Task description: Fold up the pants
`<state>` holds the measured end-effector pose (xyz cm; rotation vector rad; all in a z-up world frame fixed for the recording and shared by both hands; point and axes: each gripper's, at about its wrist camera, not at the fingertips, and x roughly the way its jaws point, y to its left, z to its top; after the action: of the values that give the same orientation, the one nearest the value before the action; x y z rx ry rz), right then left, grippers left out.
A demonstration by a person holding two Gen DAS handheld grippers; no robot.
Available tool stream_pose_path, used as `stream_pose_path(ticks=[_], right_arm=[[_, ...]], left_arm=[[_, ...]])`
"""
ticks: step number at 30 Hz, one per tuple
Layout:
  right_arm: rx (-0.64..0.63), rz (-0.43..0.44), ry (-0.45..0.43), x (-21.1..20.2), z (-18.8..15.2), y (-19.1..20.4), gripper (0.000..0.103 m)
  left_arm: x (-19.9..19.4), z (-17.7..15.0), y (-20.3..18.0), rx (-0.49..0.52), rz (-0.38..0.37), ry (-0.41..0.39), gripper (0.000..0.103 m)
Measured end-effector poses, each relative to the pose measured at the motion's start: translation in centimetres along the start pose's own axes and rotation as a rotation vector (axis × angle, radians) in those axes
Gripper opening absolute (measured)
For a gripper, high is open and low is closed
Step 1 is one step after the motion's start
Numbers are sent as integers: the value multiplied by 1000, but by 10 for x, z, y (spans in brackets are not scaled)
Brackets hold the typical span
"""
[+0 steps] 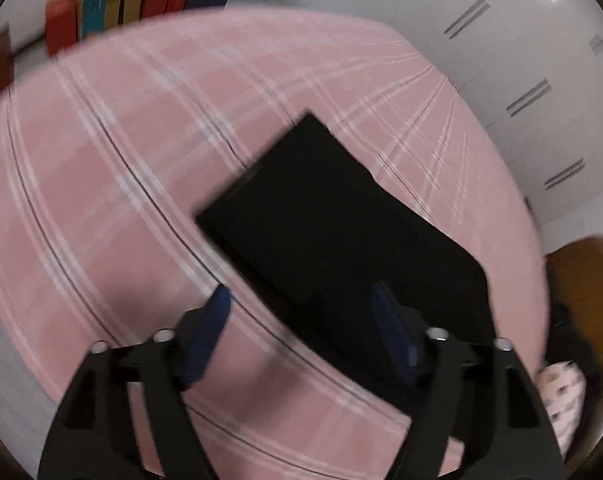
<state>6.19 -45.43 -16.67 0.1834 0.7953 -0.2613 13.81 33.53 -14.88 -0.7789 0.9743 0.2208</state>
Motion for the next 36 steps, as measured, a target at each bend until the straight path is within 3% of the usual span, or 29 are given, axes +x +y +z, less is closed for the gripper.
stream_pose_path(ticks=[4,5,6,7,8,11,13,15,17,18,21,22,23,24,25,27,29,31,35,36], right_arm=[[13,74,41,-7,-18,34,57],[21,96,56,-6,-23,41,57],[24,100,63,-6,-27,46,57],[32,99,77,-5,-30,50,57],[45,103,89,-4,-32,51,57],[139,128,88,-2,-26,47,57],[244,140,85,10,-11,35,66],[309,137,99,25,4,33,66],[332,130,126,45,23,38,67],[327,114,156,59,33,44,74],[293,25,209,95,50,56,76],[268,-45,241,117,55,58,69],[257,-55,253,126,56,59,54],[251,-48,279,135,58,58,3],[277,-4,268,131,64,55,4],[311,152,78,80,84,46,4],[315,242,-6,42,86,31,3],[317,224,42,41,66,11,3],[368,171,284,106,-1,-22,4],[388,193,268,111,-14,-26,5]], left_arm=[[33,1,-2,-99,8,48,75],[41,4,-1,-115,4,56,55],[47,7,-1,-116,-20,65,43],[49,9,-2,-107,-4,70,16],[47,13,-3,-95,11,60,11],[34,15,0,-82,1,57,10],[35,9,4,-60,27,81,10],[40,5,7,-49,45,92,10],[42,1,6,-45,58,92,10],[44,2,4,-38,69,90,10],[48,2,0,-25,97,92,10],[49,3,0,-23,103,93,10],[54,5,-2,-20,107,95,10],[56,7,-4,-13,114,97,10],[56,9,-5,-6,119,99,10],[57,15,-10,12,124,108,10],[53,18,-9,52,131,121,10],[55,19,-13,87,145,135,10],[70,16,-19,136,196,139,10],[73,16,-21,137,201,137,10]])
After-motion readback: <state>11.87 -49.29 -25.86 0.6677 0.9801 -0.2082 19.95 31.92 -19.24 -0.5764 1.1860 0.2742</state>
